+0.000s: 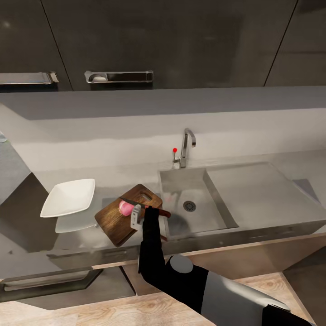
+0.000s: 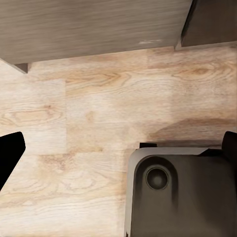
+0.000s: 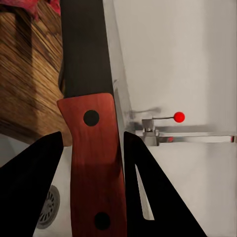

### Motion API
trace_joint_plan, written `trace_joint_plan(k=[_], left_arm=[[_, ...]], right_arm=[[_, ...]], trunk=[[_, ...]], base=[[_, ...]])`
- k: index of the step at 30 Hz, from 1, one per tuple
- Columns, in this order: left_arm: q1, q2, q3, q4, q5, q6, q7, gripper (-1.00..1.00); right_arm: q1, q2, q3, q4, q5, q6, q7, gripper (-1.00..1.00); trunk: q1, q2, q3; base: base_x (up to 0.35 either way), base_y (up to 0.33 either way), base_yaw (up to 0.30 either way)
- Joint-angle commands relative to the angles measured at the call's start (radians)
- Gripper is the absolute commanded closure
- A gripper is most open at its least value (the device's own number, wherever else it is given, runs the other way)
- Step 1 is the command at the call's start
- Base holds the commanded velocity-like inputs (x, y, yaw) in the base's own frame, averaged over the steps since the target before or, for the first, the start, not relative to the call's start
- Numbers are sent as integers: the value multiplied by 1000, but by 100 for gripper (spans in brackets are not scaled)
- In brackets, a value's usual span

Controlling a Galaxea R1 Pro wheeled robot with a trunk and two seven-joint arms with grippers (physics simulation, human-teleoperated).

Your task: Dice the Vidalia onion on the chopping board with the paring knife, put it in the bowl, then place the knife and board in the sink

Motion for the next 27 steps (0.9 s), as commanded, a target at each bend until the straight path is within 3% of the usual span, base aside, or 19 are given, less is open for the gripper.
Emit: trace_joint_plan(k=[1,27], left_arm=[[1,1,-9,-3,9,-1,4,-100],[1,1,-9,-2,9,-1,4,-100]], right_arm=[[-1,0,4,1,-38,0,-6,100],[-1,0,4,1,-38,2,-6,100]], trunk=[[1,-2,-2],[1,-2,-2]], base=[[0,0,0],[0,0,0]])
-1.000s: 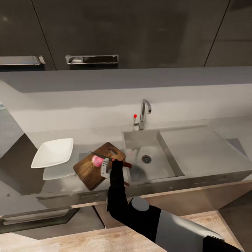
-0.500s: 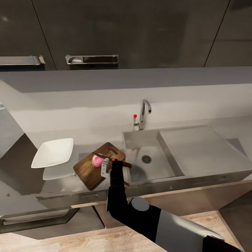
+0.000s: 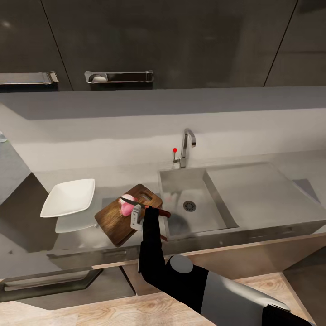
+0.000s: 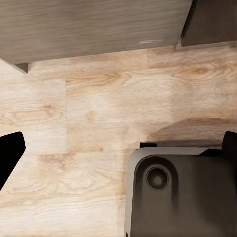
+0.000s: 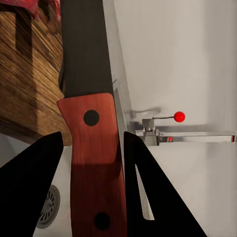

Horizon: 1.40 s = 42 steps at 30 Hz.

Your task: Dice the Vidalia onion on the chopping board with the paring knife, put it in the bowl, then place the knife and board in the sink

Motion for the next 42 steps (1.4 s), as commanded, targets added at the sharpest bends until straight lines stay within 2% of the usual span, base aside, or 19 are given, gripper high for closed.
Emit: trace_joint_plan(k=[1,42], left_arm=[[1,1,-9,-2,9,-1,4,-100],[1,0,-9,-2,8,-1,4,-100]], right_arm=[[-1,0,4,1,-36,1,-6,100],[-1,0,5,3,-36,3,-9,100]], trunk=[[1,-2,-2],[1,-2,-2]], base=[[0,0,0],[0,0,0]])
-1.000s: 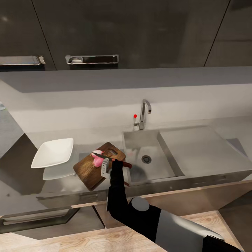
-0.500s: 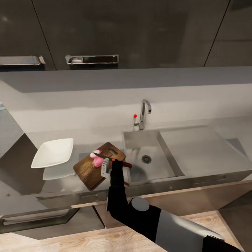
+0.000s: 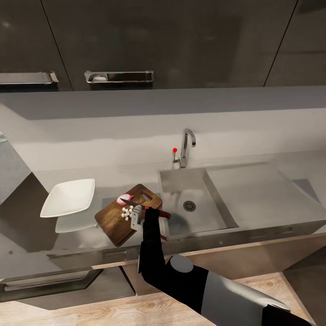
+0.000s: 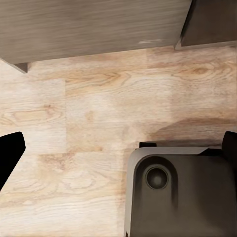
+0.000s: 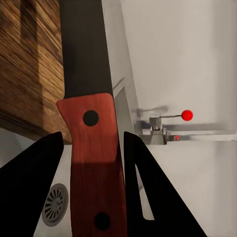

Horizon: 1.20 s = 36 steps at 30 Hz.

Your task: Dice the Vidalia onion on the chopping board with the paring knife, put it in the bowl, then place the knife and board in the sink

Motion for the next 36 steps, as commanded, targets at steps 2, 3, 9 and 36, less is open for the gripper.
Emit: trace_joint_plan(k=[2,3,9,36], left_arm=[[1,1,-9,-2,9,-1,4,-100],[1,1,-9,-2,9,-1,4,-100],[1,1,-9,-2,9,-1,4,-100],[1,0,-8,8,9,-1,4,-100]], right_arm=[[-2,0,3,0,-4,4,-8,100],[-2,0,3,-1,-3,3,-9,100],[-2,0,1,-25,4,-1,-18,100],[-2,0,2,45,-5,0,40,100]], trunk=[[1,-2,-2],[1,-2,-2],[1,-2,-2],[1,-2,-2]], base=[[0,0,0],[0,0,0],[0,0,0],[77,0,0]])
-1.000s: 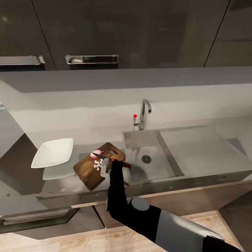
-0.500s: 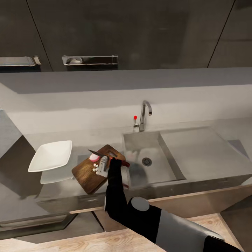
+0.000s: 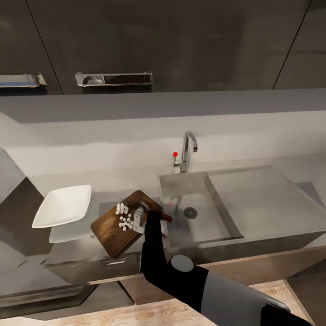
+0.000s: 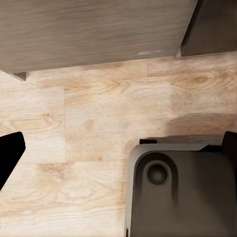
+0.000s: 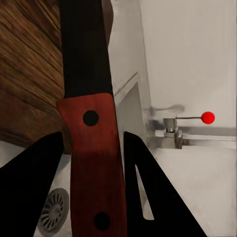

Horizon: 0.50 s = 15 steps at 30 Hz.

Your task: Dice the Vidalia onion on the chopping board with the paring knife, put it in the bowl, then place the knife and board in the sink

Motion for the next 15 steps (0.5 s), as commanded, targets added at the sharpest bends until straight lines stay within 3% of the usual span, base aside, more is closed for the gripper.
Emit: trace_joint_plan(k=[1,15], left_arm=[[1,1,-9,-2,9,-1,4,-100],[1,1,-9,-2,9,-1,4,-100]], right_arm=[[-2,0,4,1,-1,6,-4,100],[-2,0,3,-1,1,5,-4,100]], trunk=[[1,-2,-2],[1,-2,-2]], base=[[0,0,0],[0,0,0]])
